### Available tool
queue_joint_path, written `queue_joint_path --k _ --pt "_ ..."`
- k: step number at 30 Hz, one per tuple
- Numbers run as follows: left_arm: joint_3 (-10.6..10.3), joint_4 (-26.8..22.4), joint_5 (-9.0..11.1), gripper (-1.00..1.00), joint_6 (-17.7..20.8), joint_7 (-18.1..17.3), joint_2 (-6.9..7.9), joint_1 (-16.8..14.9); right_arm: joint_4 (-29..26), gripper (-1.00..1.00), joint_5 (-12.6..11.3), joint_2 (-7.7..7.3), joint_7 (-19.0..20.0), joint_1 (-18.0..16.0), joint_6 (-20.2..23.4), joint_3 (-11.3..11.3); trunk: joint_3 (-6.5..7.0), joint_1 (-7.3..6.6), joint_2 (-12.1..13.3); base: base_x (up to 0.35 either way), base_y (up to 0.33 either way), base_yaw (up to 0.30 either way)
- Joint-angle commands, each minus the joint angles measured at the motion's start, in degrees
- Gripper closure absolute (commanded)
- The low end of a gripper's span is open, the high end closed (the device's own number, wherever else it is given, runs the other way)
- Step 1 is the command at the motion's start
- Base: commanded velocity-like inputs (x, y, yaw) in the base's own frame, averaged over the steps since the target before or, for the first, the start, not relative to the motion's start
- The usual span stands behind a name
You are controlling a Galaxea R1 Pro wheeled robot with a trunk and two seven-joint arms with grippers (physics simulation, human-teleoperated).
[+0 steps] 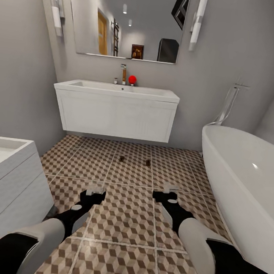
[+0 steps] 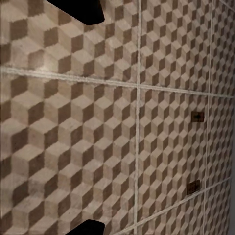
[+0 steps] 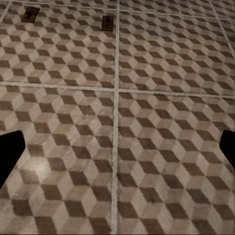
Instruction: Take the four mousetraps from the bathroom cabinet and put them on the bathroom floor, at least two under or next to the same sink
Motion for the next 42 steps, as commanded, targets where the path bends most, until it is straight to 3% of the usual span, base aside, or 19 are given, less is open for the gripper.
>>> queue_joint_path --k 1,9,18,26,42 --pt "-0.52 0.09 0.59 -1.00 -0.21 0.17 0.00 -0.05 0.09 -1.00 0.57 0.03 -0.16 -0.05 -0.19 -0.47 -0.05 -0.02 -0.02 0.000 0.000 0.000" --pt "-0.52 3.89 2.73 -1.00 -0.24 0.17 -0.08 -0.02 4.05 -1.00 0.60 -0.24 0.00 -0.02 -0.16 -0.47 -0.05 -0.02 -0.02 0.000 0.000 0.000" --pt "-0.52 5.05 8.26 -1.00 -0.03 0.01 -0.31 0.02 6.02 -1.00 0.56 -0.28 0.08 -0.02 0.22 -0.47 -0.05 -0.02 -0.02 0.000 0.000 0.000" --pt "-0.52 5.19 9.66 -1.00 0.06 0.00 -0.98 0.09 6.46 -1.00 0.50 -0.22 0.18 -0.02 0.38 -0.47 -0.05 -0.02 -0.02 0.000 0.000 0.000" --pt "-0.53 5.23 10.01 -1.00 -0.46 -0.06 -0.73 0.51 7.56 -1.00 0.48 -0.28 0.29 0.30 -0.11 -0.47 -0.05 -0.02 -0.02 0.000 0.000 0.000"
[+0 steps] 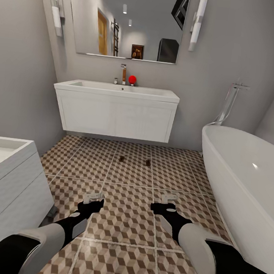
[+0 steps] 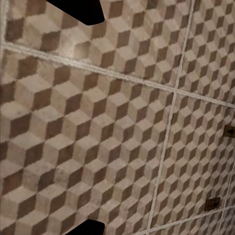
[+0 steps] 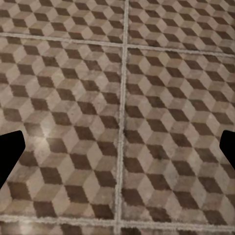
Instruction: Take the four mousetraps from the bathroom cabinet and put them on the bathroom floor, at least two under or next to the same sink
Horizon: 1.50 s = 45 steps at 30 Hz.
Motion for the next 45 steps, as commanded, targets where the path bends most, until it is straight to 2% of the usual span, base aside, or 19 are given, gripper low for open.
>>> queue_joint_path --k 1,34,45 --pt "-0.49 0.06 0.41 -1.00 -0.23 0.14 0.06 -0.01 0.19 -1.00 0.58 0.00 -0.26 -0.07 -0.23 -0.49 -0.05 -0.01 -0.02 0.000 0.000 0.000" --pt "-0.57 0.06 0.15 -1.00 -0.44 -0.07 0.33 0.09 0.25 -1.00 0.58 0.17 -0.17 -0.04 -0.46 -0.49 -0.05 -0.01 -0.02 0.000 0.000 0.000" --pt "-0.57 0.06 0.15 -1.00 -0.44 0.01 0.30 0.16 0.25 -1.00 0.56 0.04 -0.19 -0.12 -0.40 -0.49 2.38 -0.30 0.12 0.000 0.000 0.000"
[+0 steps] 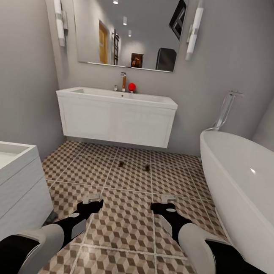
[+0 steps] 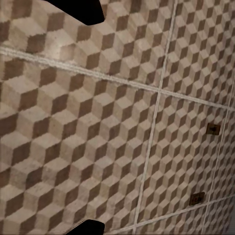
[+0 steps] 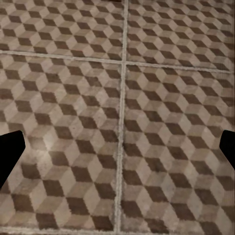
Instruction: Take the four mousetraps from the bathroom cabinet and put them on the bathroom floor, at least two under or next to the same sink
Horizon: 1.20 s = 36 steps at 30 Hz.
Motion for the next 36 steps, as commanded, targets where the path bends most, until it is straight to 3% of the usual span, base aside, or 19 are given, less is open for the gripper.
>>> queue_joint_path --k 1,31,36 --pt "-0.49 0.06 0.43 -1.00 -0.18 0.13 -0.04 -0.04 0.18 -1.00 0.58 0.00 -0.26 -0.08 -0.21 -0.50 0.17 -0.03 0.00 0.000 0.000 0.000" --pt "-0.49 0.06 0.66 -1.00 0.27 0.21 -0.04 -0.02 0.18 -1.00 0.61 -0.05 -0.41 -0.09 -0.02 -0.50 6.82 -0.81 0.40 0.000 0.000 0.000" --pt "-0.49 0.06 0.69 -1.00 0.26 0.22 -0.04 -0.02 0.18 -1.00 0.61 -0.04 -0.41 -0.09 -0.03 -0.50 6.82 -0.81 0.40 0.000 0.000 0.000"
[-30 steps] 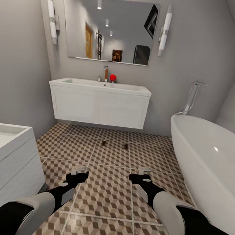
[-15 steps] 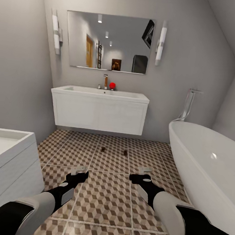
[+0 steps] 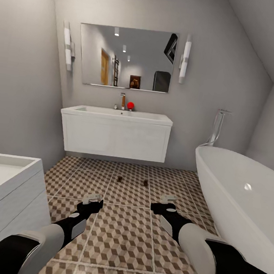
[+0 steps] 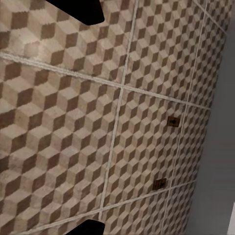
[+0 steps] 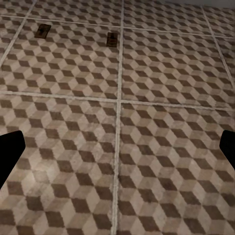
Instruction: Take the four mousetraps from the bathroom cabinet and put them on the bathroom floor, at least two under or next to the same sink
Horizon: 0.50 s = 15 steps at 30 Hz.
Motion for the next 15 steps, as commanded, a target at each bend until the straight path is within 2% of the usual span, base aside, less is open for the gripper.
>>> queue_joint_path --k 1,5,15 --pt "-0.49 0.06 0.42 -1.00 -0.20 0.14 -0.01 -0.04 0.18 -1.00 0.59 0.01 -0.27 -0.08 -0.22 -0.49 -0.06 -0.01 -0.03 0.000 0.000 0.000" --pt "-0.49 0.06 0.41 -1.00 -0.19 0.15 -0.01 -0.04 0.18 -1.00 0.59 0.01 -0.27 -0.08 -0.22 -0.49 -0.06 -0.01 -0.03 0.000 0.000 0.000" --pt "-0.49 0.06 0.48 -1.00 -0.10 0.15 -0.08 -0.04 0.18 -1.00 0.59 -0.01 -0.30 -0.08 -0.29 -0.49 2.15 -0.27 0.10 0.000 0.000 0.000"
